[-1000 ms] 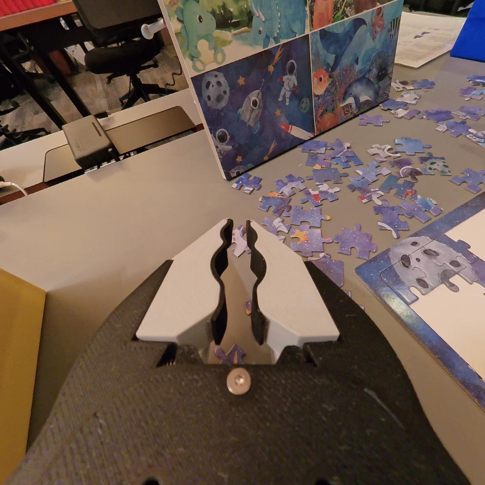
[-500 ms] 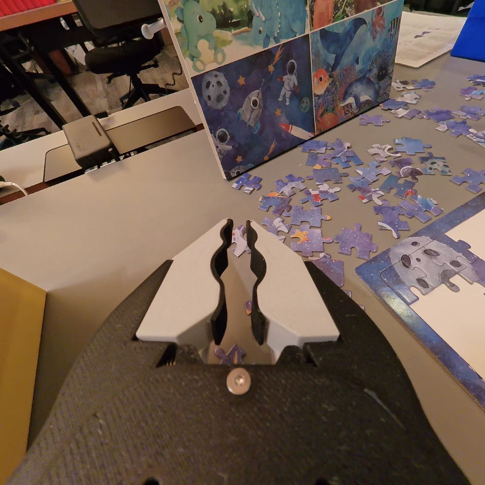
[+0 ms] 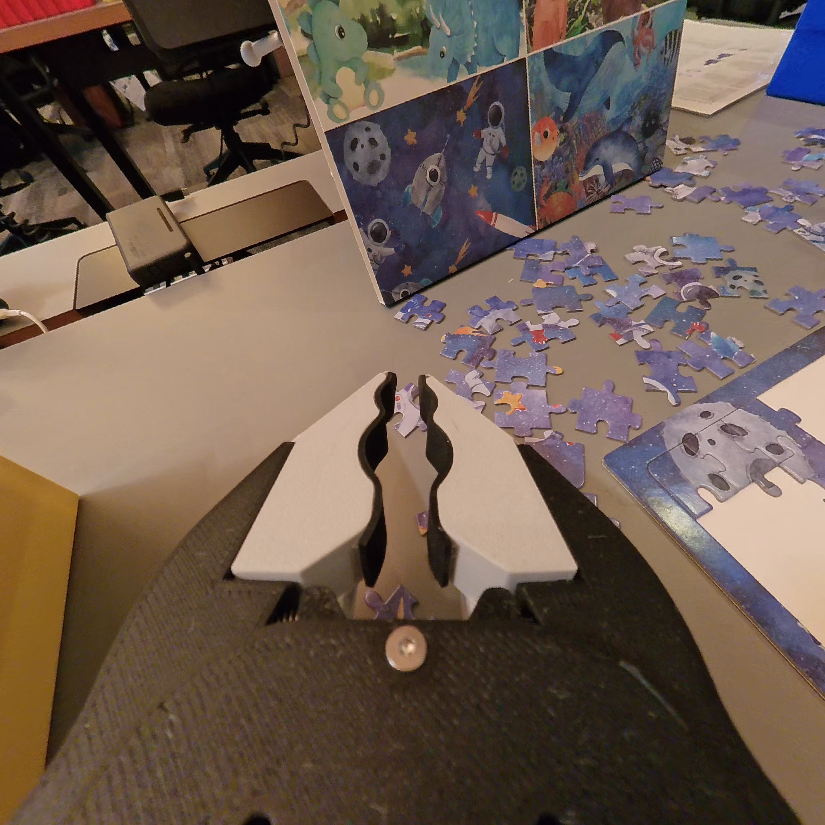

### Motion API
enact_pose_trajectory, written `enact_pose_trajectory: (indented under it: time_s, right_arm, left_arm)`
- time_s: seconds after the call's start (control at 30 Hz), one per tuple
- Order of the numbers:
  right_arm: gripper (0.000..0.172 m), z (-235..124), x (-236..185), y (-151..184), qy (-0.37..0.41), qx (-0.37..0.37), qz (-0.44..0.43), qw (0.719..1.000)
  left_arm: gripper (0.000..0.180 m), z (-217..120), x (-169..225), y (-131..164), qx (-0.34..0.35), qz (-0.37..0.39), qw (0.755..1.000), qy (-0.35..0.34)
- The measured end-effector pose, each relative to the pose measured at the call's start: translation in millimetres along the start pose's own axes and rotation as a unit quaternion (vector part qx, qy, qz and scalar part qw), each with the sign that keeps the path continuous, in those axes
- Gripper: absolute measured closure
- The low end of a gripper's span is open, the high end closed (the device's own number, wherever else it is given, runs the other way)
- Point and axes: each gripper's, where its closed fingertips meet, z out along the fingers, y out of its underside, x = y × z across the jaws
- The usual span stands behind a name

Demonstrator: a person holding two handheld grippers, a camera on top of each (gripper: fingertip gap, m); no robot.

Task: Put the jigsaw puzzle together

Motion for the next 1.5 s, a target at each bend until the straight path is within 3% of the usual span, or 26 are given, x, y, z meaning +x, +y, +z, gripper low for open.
enact_pose_trajectory:
  time_s: [0.43,0.73,0.9,1.07,1.17,1.33,1.5]
  right_arm:
    - [0.128,21,-17,36,-0.021,-0.100,-0.034,0.994]
    - [0.130,10,10,39,0.043,-0.115,-0.051,0.991]
    - [0.131,9,-4,30,0.004,-0.089,-0.022,0.996]
    - [0.116,18,-11,37,-0.004,-0.104,-0.011,0.994]
    - [0.119,21,-11,35,0.004,-0.098,-0.009,0.995]
    - [0.146,22,-8,36,0.020,-0.099,-0.020,0.995]
    - [0.146,20,-13,35,-0.001,-0.097,-0.018,0.995]
  left_arm:
    - [0.172,0,0,0,0.000,0.000,1.000,0.000]
    - [0.172,0,0,0,0.000,0.000,1.000,-0.001]
    - [0.172,0,0,0,0.000,0.000,1.000,-0.001]
    - [0.172,0,-1,0,-0.001,0.001,1.000,-0.002]
    - [0.172,0,0,0,0.000,0.001,1.000,-0.002]
    - [0.172,0,0,0,0.000,0.002,1.000,-0.002]
    - [0.172,0,0,0,0.001,0.001,1.000,-0.002]
